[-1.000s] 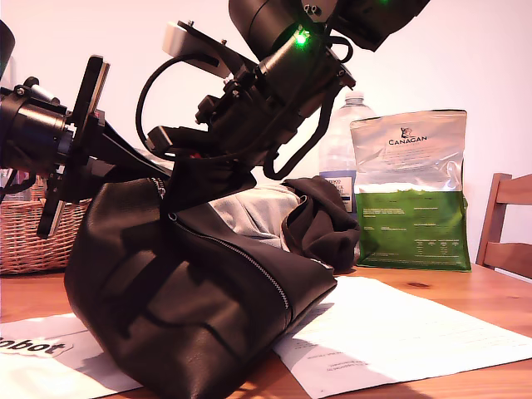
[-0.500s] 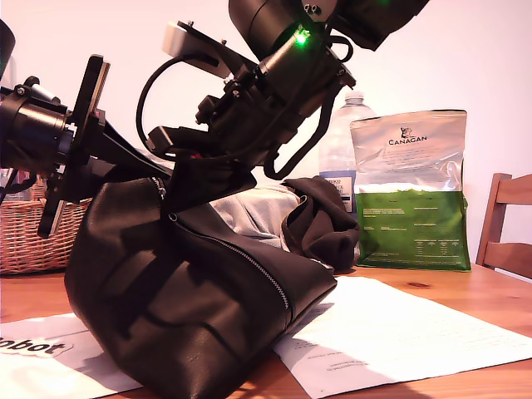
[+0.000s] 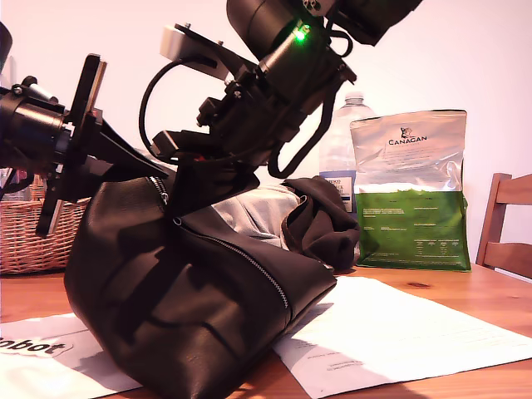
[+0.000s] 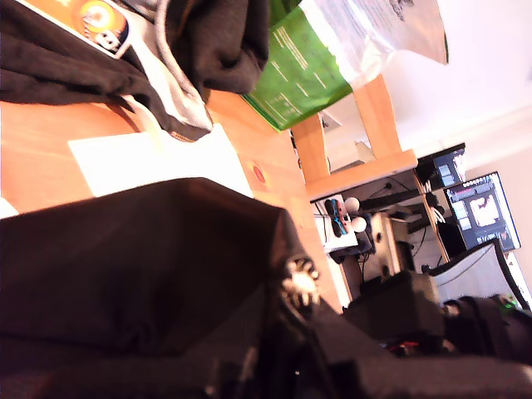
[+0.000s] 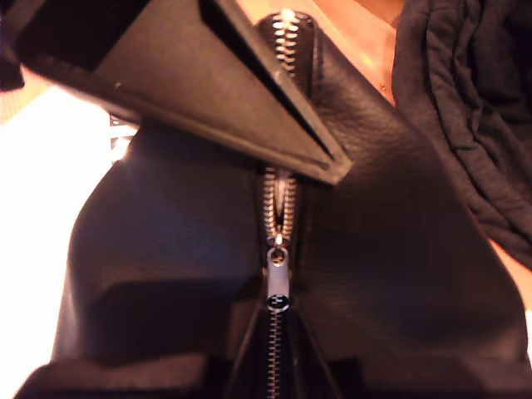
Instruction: Open the zipper in the zip bag in front of you
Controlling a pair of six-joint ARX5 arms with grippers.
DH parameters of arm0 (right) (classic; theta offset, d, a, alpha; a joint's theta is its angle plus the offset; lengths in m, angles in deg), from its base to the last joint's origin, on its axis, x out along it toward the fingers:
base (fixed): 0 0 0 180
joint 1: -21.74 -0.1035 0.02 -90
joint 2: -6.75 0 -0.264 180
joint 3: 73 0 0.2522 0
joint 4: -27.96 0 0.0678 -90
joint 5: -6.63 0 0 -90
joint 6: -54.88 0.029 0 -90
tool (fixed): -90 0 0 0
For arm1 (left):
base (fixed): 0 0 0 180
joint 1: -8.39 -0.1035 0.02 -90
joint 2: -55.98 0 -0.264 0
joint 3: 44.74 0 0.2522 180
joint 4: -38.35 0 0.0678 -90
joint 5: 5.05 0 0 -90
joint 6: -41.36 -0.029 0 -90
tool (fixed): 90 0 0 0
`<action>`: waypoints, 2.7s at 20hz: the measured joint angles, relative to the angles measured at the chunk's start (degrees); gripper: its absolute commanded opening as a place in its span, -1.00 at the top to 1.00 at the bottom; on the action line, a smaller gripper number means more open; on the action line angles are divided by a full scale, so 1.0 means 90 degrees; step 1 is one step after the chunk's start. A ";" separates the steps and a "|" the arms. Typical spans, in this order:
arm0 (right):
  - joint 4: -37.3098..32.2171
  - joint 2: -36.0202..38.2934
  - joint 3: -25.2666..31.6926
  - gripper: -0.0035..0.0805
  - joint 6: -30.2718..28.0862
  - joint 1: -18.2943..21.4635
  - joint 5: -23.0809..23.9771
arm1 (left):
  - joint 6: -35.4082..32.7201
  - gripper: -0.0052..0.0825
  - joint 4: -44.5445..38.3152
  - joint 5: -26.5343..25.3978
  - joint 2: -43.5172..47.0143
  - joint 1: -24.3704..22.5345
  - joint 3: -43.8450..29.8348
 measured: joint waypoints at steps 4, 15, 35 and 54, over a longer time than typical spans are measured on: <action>0.0168 0.0005 -0.0019 0.94 -0.0024 0.0010 0.0022 | 0.0000 0.94 0.0005 0.0022 0.0000 -0.0087 0.0000; 0.0576 0.0017 -0.0019 0.94 -0.0311 0.0085 0.0017 | 0.0000 0.94 0.0019 0.0039 0.0000 -0.0318 0.0000; 0.1688 0.0134 -0.0151 0.94 -0.0668 0.0138 0.0024 | -0.0029 0.94 0.0027 -0.0049 0.0000 -0.0423 0.0000; 0.3487 0.0151 -0.0136 0.94 -0.0996 0.0347 0.0022 | -0.0044 0.94 0.0012 -0.0070 0.0000 -0.0537 0.0000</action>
